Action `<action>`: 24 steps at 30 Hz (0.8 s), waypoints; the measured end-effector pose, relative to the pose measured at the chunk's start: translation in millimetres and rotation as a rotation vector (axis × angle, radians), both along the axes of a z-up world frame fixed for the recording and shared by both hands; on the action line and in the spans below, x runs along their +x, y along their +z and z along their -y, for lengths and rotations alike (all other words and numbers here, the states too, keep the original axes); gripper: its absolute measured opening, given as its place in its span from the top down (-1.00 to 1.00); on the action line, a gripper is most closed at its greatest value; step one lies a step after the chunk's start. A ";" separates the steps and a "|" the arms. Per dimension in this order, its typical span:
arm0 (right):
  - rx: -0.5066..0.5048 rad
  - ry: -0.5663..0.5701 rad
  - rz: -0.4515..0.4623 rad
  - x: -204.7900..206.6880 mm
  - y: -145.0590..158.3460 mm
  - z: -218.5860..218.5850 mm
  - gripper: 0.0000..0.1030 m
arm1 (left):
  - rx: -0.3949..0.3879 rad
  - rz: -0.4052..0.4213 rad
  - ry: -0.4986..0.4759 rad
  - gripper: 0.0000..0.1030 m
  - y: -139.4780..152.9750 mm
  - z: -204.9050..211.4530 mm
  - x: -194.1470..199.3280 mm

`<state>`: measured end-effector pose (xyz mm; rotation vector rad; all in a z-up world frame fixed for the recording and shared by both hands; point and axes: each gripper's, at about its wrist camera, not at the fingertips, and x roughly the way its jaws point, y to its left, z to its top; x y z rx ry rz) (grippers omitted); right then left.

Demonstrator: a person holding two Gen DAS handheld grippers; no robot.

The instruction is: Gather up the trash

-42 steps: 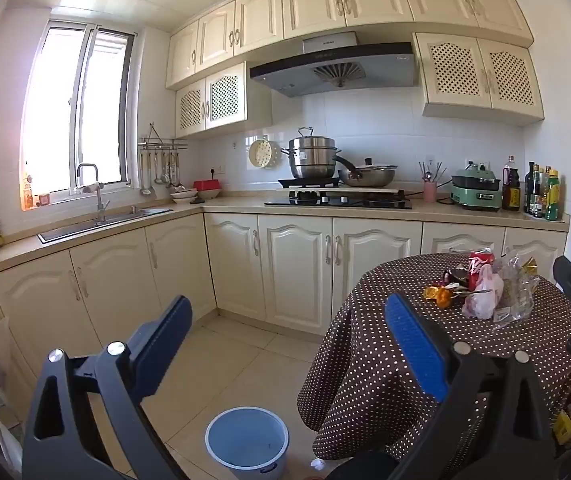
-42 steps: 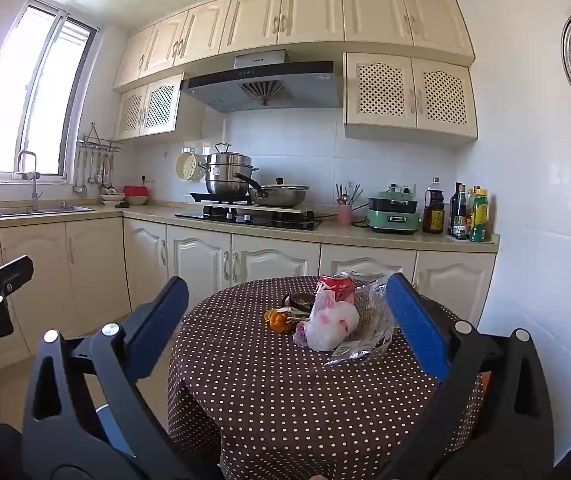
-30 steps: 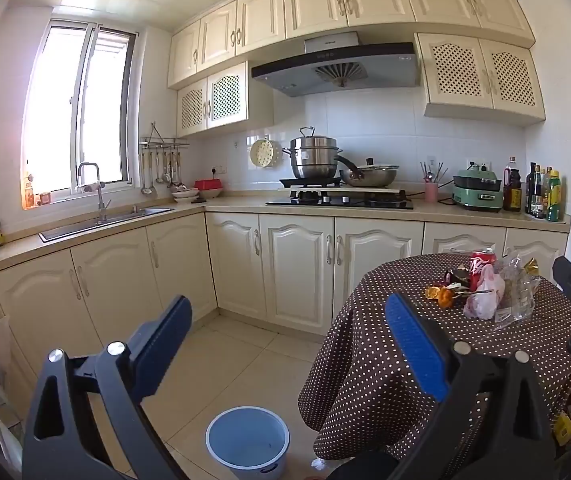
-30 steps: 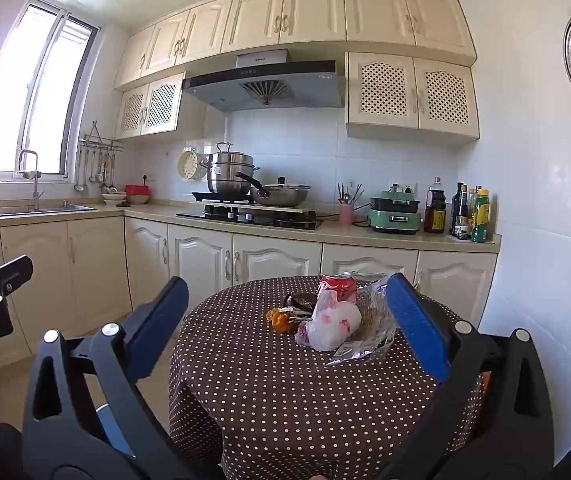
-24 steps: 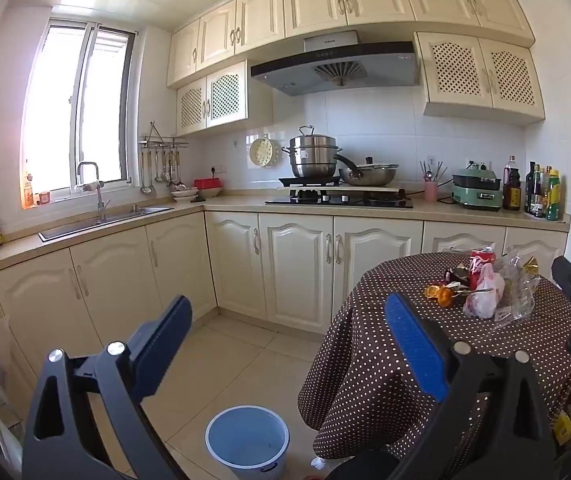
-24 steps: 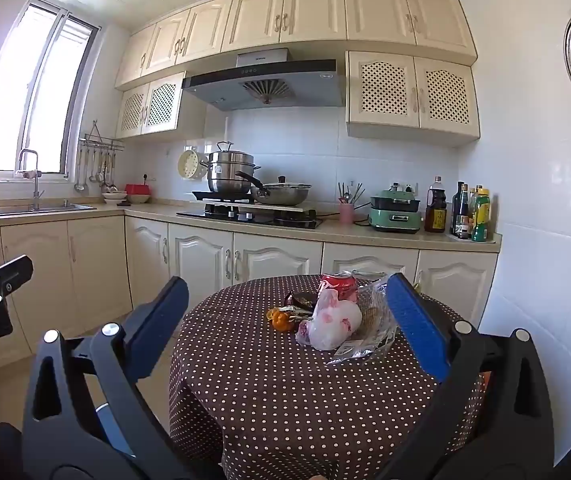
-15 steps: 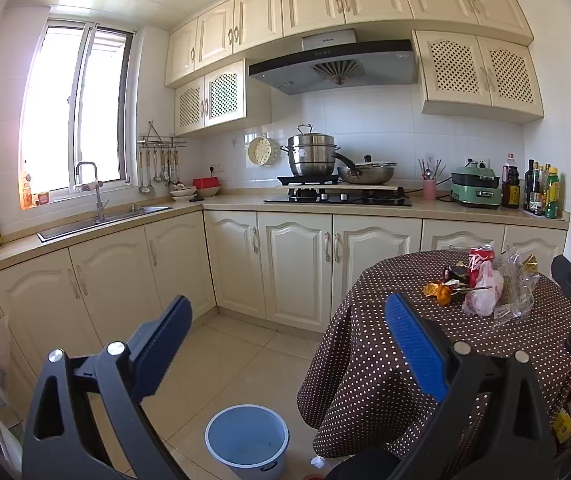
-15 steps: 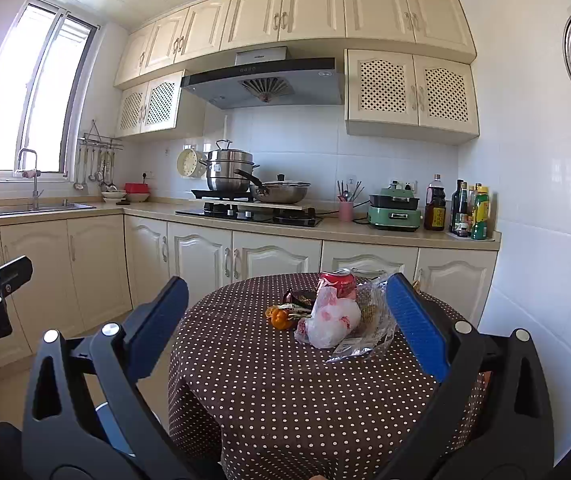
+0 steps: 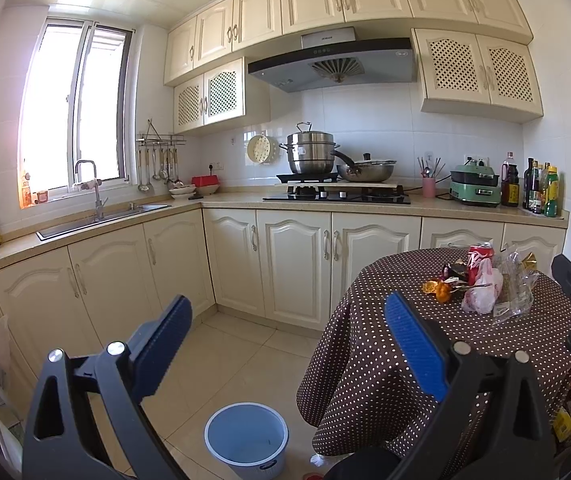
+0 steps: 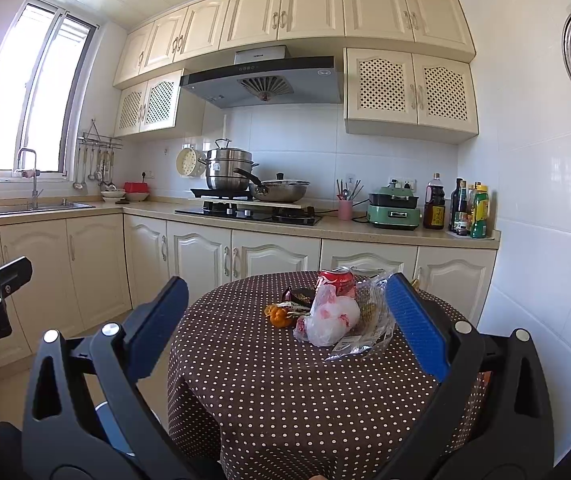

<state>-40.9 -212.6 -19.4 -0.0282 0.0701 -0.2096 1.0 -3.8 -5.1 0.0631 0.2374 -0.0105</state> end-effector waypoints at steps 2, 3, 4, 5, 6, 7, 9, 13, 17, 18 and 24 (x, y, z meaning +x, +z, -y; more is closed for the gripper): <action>0.000 -0.001 0.000 -0.2 -0.3 -0.1 -0.88 | 0.000 0.000 -0.001 -0.86 -0.4 1.4 -0.6; 0.000 -0.001 -0.001 0.3 -0.2 -0.3 -0.88 | 0.001 0.000 -0.001 -0.86 -0.7 2.2 -0.8; -0.001 -0.001 -0.001 -0.3 -0.5 -0.3 -0.88 | 0.001 0.000 -0.001 -0.86 -1.0 3.0 -1.0; 0.001 -0.001 -0.002 0.1 -0.8 1.0 -0.88 | 0.002 -0.001 -0.002 -0.86 -1.2 3.9 -1.2; 0.001 -0.001 -0.002 -0.4 -0.9 1.2 -0.88 | 0.002 -0.001 -0.002 -0.86 -1.5 4.8 -1.5; 0.001 0.000 -0.003 0.4 -0.5 1.0 -0.88 | 0.003 -0.002 -0.002 -0.86 -1.8 5.8 -1.8; 0.000 -0.001 -0.004 0.0 -0.9 1.0 -0.88 | 0.000 -0.004 -0.003 -0.86 -1.3 0.9 0.0; 0.001 0.000 -0.005 -0.1 -1.0 1.3 -0.88 | 0.001 -0.004 -0.004 -0.86 -2.6 2.1 -0.6; 0.002 0.000 -0.007 -0.2 -3.6 2.9 -0.88 | 0.001 -0.007 -0.003 -0.86 -2.8 2.1 -0.1; 0.001 -0.001 -0.007 0.1 -3.4 2.7 -0.88 | 0.000 -0.006 -0.003 -0.86 -2.9 0.7 -0.1; 0.004 -0.005 -0.017 0.9 -7.1 5.7 -0.88 | 0.003 -0.011 -0.005 -0.86 -5.0 1.9 0.3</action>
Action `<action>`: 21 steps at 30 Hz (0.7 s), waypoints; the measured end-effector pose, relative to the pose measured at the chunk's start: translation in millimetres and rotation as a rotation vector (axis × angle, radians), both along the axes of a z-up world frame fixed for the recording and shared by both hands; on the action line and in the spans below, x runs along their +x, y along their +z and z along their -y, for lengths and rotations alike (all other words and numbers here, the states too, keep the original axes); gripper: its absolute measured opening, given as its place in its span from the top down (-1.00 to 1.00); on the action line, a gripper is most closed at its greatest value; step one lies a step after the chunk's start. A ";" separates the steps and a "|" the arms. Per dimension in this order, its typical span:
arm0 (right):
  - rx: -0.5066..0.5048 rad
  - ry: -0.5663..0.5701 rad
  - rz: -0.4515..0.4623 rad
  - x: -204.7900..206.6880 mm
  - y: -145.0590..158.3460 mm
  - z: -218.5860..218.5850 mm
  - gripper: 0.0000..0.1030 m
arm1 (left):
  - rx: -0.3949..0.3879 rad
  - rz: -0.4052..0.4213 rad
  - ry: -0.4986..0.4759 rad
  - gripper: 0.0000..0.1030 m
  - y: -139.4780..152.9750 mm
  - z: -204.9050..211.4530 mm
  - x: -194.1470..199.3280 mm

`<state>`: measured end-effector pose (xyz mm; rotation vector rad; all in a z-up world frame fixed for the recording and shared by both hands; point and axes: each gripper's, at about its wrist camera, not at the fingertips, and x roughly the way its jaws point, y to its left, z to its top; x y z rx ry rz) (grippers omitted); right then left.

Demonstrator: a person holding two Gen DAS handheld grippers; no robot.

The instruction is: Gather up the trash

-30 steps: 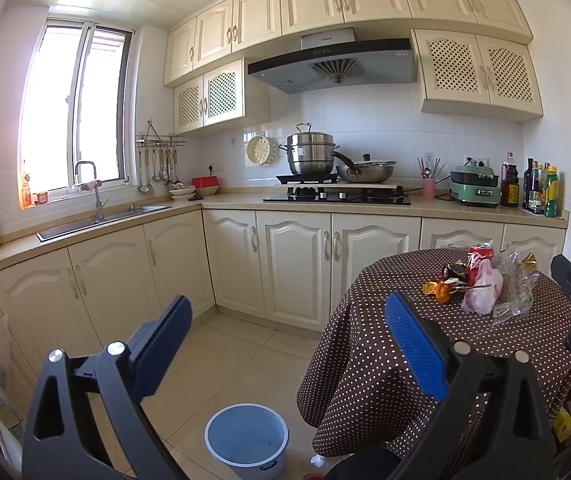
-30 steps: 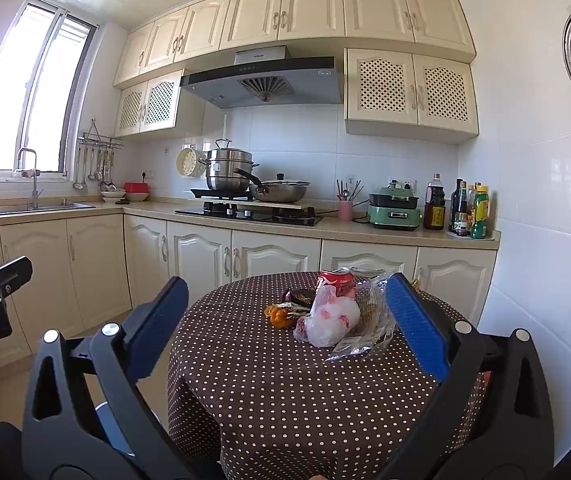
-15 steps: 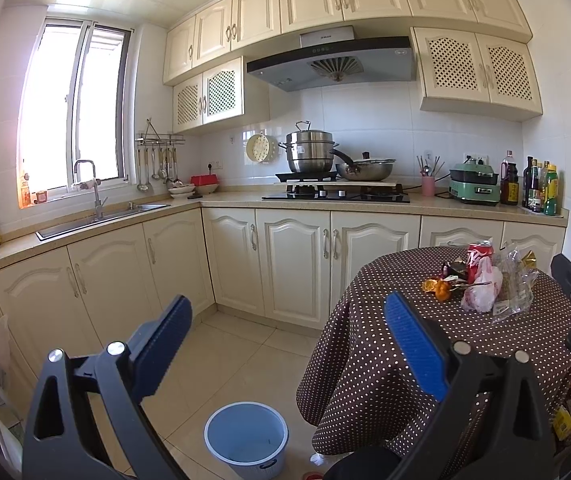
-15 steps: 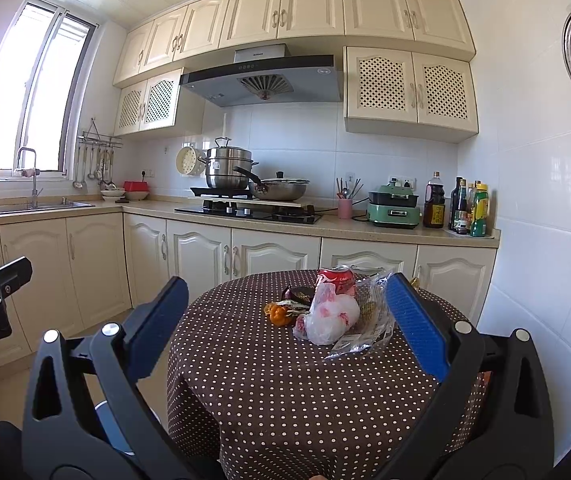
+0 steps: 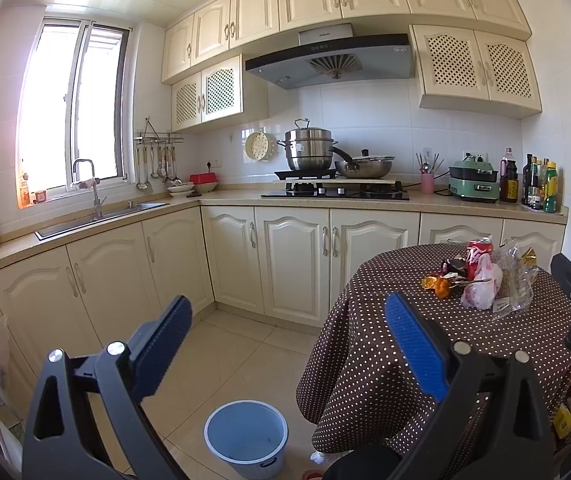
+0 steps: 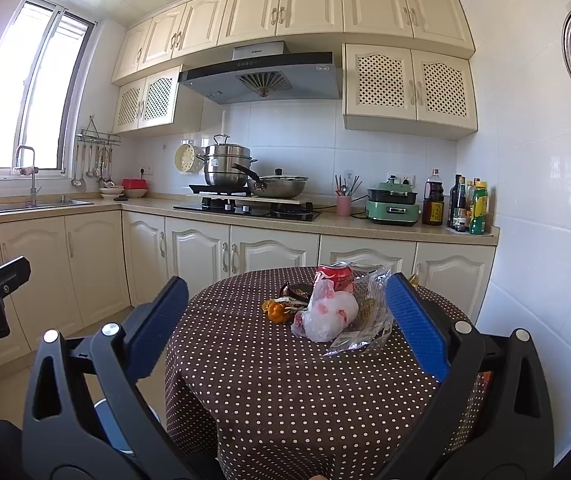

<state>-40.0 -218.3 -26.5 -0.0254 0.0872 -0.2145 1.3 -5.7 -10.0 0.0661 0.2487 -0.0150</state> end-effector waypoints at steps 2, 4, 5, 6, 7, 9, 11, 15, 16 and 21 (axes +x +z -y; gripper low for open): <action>0.001 -0.002 -0.003 0.1 -0.3 0.2 -0.88 | 0.001 -0.003 -0.001 -0.86 -1.3 0.9 -0.4; 0.002 -0.004 -0.004 -0.4 -0.6 0.9 -0.88 | 0.003 -0.006 -0.003 -0.86 -3.0 2.2 -0.6; 0.003 -0.005 -0.007 -0.1 -0.7 1.4 -0.88 | 0.005 -0.008 -0.003 -0.86 -3.9 2.9 -0.8; 0.004 -0.005 -0.009 0.5 -0.1 1.6 -0.88 | 0.006 -0.012 -0.004 -0.86 -2.3 3.9 2.8; 0.007 -0.006 -0.010 0.5 -0.9 2.4 -0.88 | 0.009 -0.014 -0.005 -0.86 -3.1 4.9 3.1; 0.011 -0.008 -0.016 2.0 0.2 3.1 -0.88 | 0.013 -0.019 -0.007 -0.86 -4.9 6.9 3.9; 0.016 -0.012 -0.022 3.1 -1.4 4.9 -0.88 | 0.016 -0.026 -0.011 -0.86 -7.2 9.0 5.6; 0.037 -0.017 -0.039 7.7 -6.0 11.4 -0.88 | 0.028 -0.047 -0.016 -0.86 -8.9 13.3 14.9; 0.042 -0.019 -0.045 9.4 -7.4 13.1 -0.88 | 0.032 -0.054 -0.018 -0.86 -10.0 14.5 17.2; 0.062 -0.029 -0.077 22.0 -14.7 23.3 -0.88 | 0.046 -0.094 -0.037 -0.86 -18.2 23.7 33.3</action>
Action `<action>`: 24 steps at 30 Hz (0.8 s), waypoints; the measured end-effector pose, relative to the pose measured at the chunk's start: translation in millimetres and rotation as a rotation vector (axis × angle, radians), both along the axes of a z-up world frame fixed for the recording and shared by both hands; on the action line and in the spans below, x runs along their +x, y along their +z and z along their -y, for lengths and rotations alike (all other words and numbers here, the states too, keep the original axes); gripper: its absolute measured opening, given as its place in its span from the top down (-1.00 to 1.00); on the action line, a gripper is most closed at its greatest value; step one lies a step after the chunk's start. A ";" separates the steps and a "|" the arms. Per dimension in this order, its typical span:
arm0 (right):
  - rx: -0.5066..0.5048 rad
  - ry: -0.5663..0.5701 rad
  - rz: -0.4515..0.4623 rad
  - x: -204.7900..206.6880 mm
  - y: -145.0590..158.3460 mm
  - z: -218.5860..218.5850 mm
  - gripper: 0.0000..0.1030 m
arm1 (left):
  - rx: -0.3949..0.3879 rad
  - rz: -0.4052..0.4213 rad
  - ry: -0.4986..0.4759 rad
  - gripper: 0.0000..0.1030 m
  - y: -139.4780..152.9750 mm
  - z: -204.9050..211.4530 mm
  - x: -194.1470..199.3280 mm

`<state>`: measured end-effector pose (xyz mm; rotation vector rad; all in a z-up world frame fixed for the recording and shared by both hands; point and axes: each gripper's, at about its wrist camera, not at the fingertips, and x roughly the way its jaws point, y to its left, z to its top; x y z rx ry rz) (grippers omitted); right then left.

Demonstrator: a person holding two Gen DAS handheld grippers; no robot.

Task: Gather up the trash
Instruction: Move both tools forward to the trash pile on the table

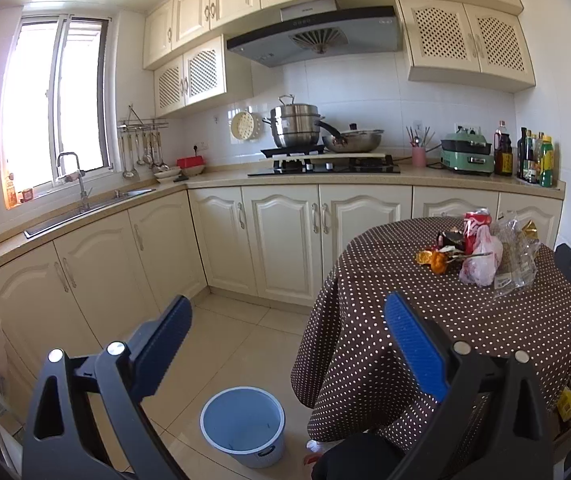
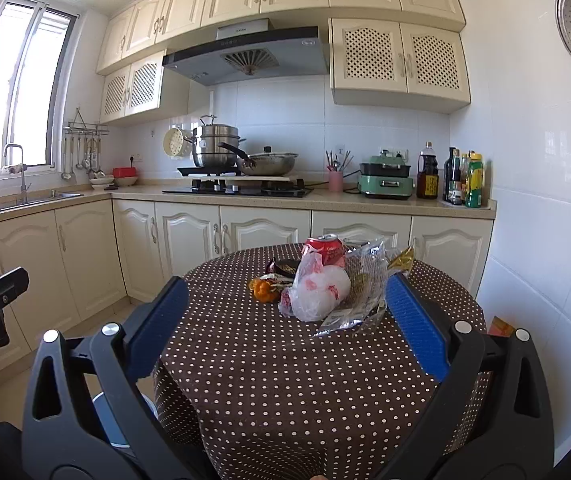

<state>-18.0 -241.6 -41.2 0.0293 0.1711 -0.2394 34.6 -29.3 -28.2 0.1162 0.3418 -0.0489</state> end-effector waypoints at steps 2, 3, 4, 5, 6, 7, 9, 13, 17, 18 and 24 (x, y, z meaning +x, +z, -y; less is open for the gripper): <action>0.012 -0.004 -0.012 5.6 -3.5 5.4 -0.88 | 0.010 -0.018 -0.009 -0.86 -3.9 5.0 7.9; 0.018 -0.006 -0.018 8.5 -5.3 8.4 -0.88 | 0.015 -0.027 -0.014 -0.86 -6.0 7.6 12.1; 0.024 -0.009 -0.023 11.5 -7.1 11.7 -0.88 | 0.018 -0.037 -0.019 -0.86 -8.6 9.3 16.2; 0.029 -0.014 -0.032 14.6 -8.8 14.6 -0.88 | 0.023 -0.048 -0.024 -0.86 -11.7 11.9 21.1; 0.034 -0.018 -0.041 18.5 -11.0 18.1 -0.88 | 0.026 -0.061 -0.031 -0.86 -14.1 14.4 26.0; 0.042 -0.020 -0.049 21.9 -13.0 22.0 -0.88 | 0.028 -0.074 -0.038 -0.86 -16.4 16.9 31.3; 0.055 -0.031 -0.067 29.2 -17.7 29.7 -0.88 | 0.028 -0.102 -0.058 -0.86 -21.7 22.3 43.1; 0.076 -0.062 -0.106 42.1 -29.6 46.9 -0.88 | 0.016 -0.173 -0.112 -0.86 -31.9 38.7 69.7; 0.092 -0.111 -0.151 56.4 -41.9 68.8 -0.88 | 0.004 -0.238 -0.185 -0.86 -40.2 60.5 97.9; 0.097 -0.121 -0.162 60.2 -44.7 74.3 -0.88 | 0.000 -0.249 -0.206 -0.86 -42.0 66.8 104.0; 0.164 -0.189 -0.200 79.9 -57.6 115.0 -0.88 | -0.008 -0.289 -0.374 -0.86 -47.1 122.6 136.5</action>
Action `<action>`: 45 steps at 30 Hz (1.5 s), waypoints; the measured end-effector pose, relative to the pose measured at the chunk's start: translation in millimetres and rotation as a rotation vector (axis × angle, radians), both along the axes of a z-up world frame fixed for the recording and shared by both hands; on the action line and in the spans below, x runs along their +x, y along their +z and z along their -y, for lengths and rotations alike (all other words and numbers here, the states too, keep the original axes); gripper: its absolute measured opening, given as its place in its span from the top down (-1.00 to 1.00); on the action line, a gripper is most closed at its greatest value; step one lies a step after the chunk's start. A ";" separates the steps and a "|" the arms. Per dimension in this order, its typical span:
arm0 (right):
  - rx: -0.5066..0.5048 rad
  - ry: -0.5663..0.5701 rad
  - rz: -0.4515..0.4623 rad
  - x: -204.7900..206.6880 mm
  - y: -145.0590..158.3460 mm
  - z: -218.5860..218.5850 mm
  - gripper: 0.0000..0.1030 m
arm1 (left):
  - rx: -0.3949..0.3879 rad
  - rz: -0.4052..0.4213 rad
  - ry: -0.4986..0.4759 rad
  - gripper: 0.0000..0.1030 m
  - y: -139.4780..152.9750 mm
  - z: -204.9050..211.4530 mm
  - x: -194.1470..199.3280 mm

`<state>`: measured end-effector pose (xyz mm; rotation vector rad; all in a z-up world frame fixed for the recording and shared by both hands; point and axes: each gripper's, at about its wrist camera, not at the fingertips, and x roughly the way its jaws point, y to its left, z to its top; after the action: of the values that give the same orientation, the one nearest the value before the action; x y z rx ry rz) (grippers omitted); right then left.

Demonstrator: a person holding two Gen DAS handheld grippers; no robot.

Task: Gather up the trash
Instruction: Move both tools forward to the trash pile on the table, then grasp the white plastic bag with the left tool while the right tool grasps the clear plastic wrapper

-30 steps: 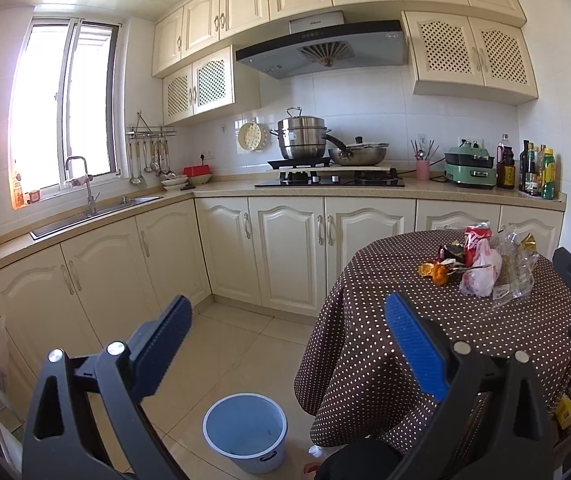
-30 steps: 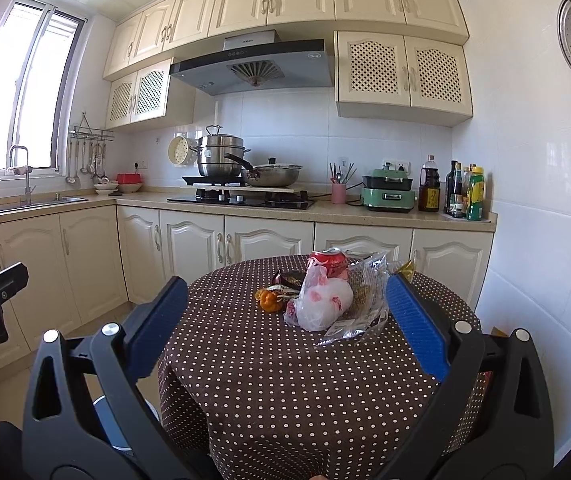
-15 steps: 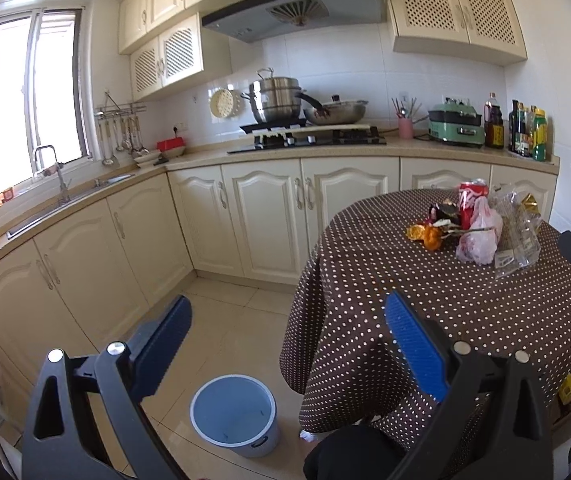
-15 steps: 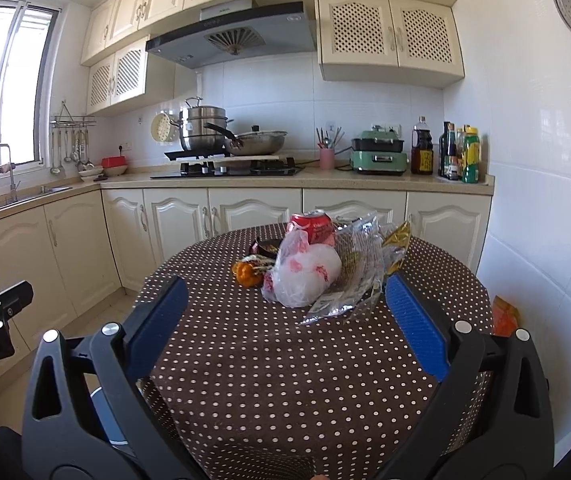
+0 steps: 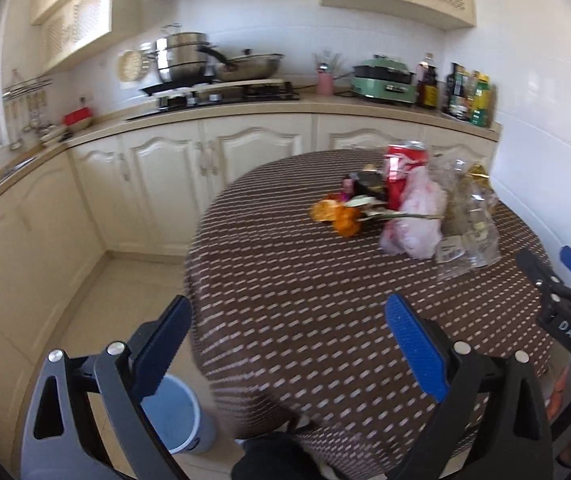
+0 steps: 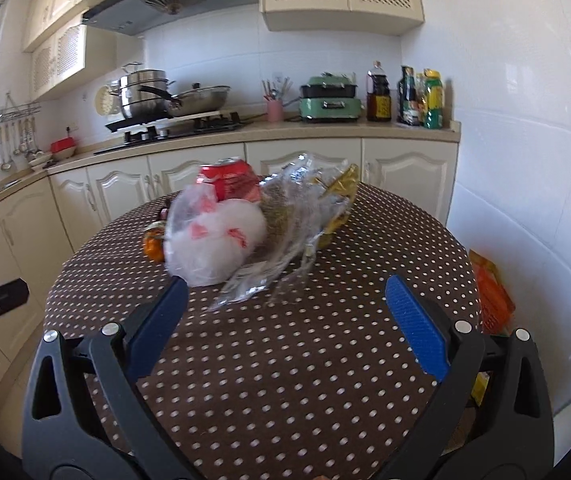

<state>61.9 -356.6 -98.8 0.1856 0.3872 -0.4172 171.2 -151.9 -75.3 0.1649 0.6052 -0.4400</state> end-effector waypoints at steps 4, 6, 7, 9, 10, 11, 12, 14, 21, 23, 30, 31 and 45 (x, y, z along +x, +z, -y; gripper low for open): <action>0.043 -0.040 0.000 10.7 -2.7 25.5 -0.88 | -0.029 -0.013 -0.121 -0.86 5.0 44.6 22.6; 0.077 -0.052 0.001 16.7 -3.3 39.8 -0.88 | -0.040 -0.013 -0.163 -0.85 10.5 65.9 33.1; 0.096 -0.056 0.005 19.6 -3.7 47.6 -0.88 | -0.038 -0.015 -0.180 -0.85 13.5 77.3 38.0; 0.129 -0.064 0.001 26.0 -4.3 59.4 -0.88 | -0.030 -0.009 -0.212 -0.84 17.6 98.5 47.2; 0.144 -0.065 -0.004 29.8 -4.9 65.3 -0.88 | -0.022 -0.014 -0.224 -0.84 18.2 106.4 51.5; 0.155 -0.069 -0.015 32.9 -5.3 69.0 -0.88 | -0.008 -0.026 -0.243 -0.72 16.9 119.7 58.2; 0.172 -0.069 -0.025 37.6 -5.9 74.3 -0.88 | 0.002 -0.043 -0.253 -0.41 15.5 126.9 62.6; 0.207 -0.057 -0.039 47.2 -6.5 84.5 -0.88 | 0.021 -0.094 -0.283 -0.07 10.5 141.4 72.6; 0.235 0.011 -0.108 73.0 -5.2 94.2 -0.88 | -0.011 -0.189 -0.331 0.95 -4.5 160.7 93.9; 0.259 0.055 -0.140 80.2 -9.6 94.9 -0.88 | -0.064 -0.190 -0.354 0.95 2.4 155.6 89.8; 0.306 0.133 -0.187 92.9 -14.8 91.9 -0.01 | -0.162 -0.152 -0.407 0.96 23.6 136.9 67.9; 0.313 0.148 -0.207 97.0 -16.7 90.6 0.21 | -0.166 -0.143 -0.409 0.96 26.8 134.4 64.3; 0.291 0.217 -0.144 70.2 -2.5 56.5 0.82 | -0.248 -0.018 -0.302 0.96 60.5 41.6 28.7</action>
<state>132.2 -413.1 -101.3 0.3940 0.6035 -0.1590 199.8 -193.4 -14.8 0.0146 0.5397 -0.8048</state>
